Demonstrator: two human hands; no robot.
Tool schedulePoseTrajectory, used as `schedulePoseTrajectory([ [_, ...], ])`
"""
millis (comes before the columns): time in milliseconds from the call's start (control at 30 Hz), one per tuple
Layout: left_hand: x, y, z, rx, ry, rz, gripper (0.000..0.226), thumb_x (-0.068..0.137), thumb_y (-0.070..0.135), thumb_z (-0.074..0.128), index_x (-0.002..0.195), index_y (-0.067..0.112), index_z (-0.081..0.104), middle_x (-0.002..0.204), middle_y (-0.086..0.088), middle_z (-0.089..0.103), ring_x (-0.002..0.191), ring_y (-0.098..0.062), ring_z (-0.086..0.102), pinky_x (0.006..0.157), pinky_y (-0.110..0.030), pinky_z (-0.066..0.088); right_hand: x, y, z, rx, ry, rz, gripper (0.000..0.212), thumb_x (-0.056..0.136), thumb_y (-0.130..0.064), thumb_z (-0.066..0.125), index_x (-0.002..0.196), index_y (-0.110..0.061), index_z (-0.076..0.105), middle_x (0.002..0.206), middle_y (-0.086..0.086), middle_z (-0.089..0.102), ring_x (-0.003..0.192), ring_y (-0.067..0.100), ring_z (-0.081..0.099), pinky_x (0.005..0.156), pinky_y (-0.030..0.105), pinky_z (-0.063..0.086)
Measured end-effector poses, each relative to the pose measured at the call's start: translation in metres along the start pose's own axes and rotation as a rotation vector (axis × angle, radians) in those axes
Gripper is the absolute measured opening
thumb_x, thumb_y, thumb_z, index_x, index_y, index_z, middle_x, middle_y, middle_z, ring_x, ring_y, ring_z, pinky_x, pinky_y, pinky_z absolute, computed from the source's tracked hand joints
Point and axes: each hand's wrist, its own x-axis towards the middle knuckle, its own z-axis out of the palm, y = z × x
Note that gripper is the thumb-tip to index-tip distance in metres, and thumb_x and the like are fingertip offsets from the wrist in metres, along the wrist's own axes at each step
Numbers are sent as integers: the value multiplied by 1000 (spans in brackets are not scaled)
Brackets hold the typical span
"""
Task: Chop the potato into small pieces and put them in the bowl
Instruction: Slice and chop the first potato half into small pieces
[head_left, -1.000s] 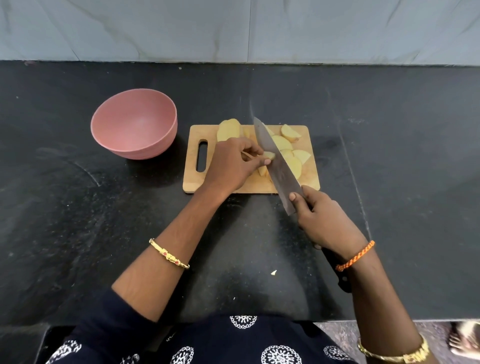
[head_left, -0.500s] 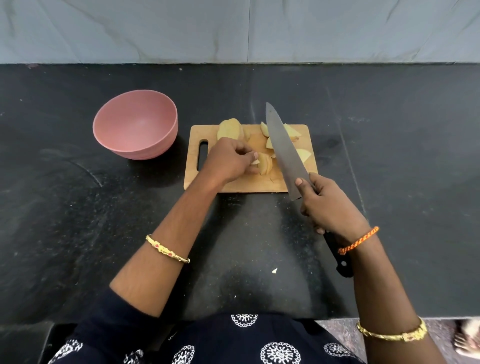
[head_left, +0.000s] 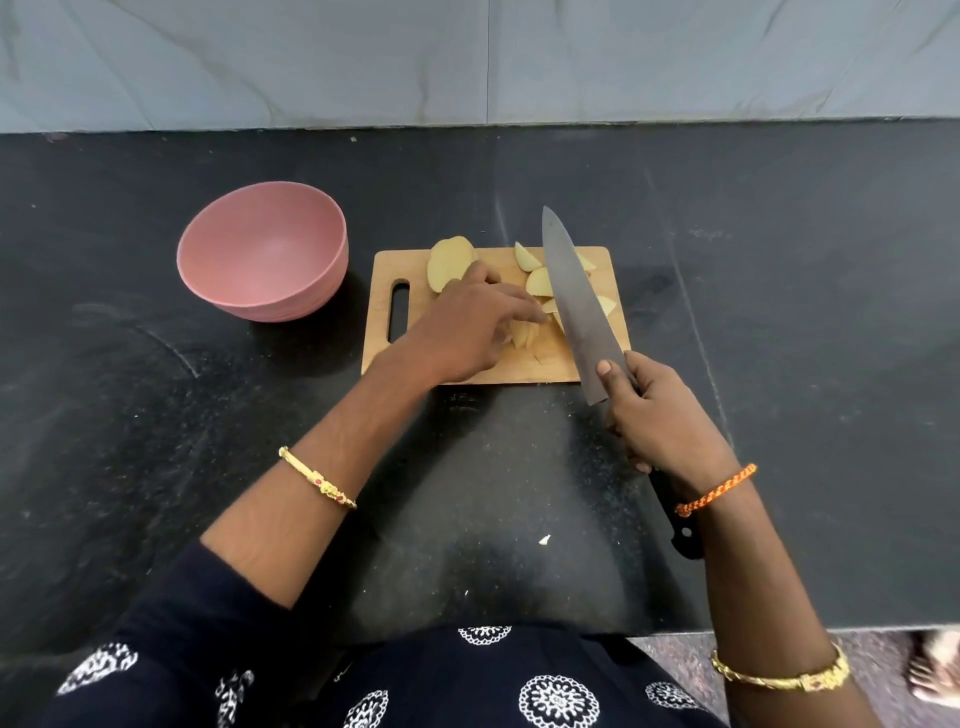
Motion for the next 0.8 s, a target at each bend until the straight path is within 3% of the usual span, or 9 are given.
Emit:
schedulePoseTrajectory([
  [133, 10, -2, -1, 203, -109, 97, 43, 91, 10, 57, 129, 31, 55, 132, 12, 51, 117, -17, 33, 95, -36, 31, -1, 3, -2, 12, 1, -6, 35, 100, -33, 38, 100, -1, 51, 71, 9, 49, 48, 14, 42, 35, 21, 37],
  [333, 18, 4, -6, 270, -74, 53, 35, 90, 20, 61, 125, 22, 60, 119, -1, 57, 110, -19, 46, 86, -34, 44, -3, 1, -2, 42, -11, -11, 32, 100, -33, 39, 92, -4, 50, 70, 8, 49, 49, 14, 42, 35, 21, 37],
  [467, 10, 11, -6, 100, 67, -99, 32, 88, 22, 63, 120, 19, 62, 115, 0, 57, 102, -17, 53, 73, -27, 40, -5, 1, -1, 48, -7, -29, 32, 100, -32, 39, 88, -5, 51, 68, 7, 48, 50, 14, 42, 35, 20, 37],
  [633, -8, 18, 16, -68, 329, -305, 33, 81, 28, 71, 112, 16, 67, 108, 0, 62, 92, -14, 58, 79, -23, 44, -10, 4, 7, -50, 64, -57, 33, 100, -32, 39, 73, -12, 42, 64, 4, 47, 59, 17, 43, 54, 28, 37],
  [733, -12, 19, 29, -161, 410, -322, 34, 78, 25, 75, 108, 10, 69, 109, -3, 62, 91, -15, 59, 86, -27, 49, -15, 5, 18, -115, 81, -79, 34, 100, -30, 38, 70, -15, 37, 63, 5, 47, 59, 16, 41, 49, 27, 28],
  [800, -11, 21, 30, -187, 431, -319, 34, 77, 23, 76, 108, 9, 69, 106, -3, 61, 89, -14, 58, 84, -23, 48, -16, 6, 22, -132, 84, -80, 33, 100, -29, 38, 71, -15, 38, 64, 6, 49, 57, 16, 43, 48, 26, 29],
])
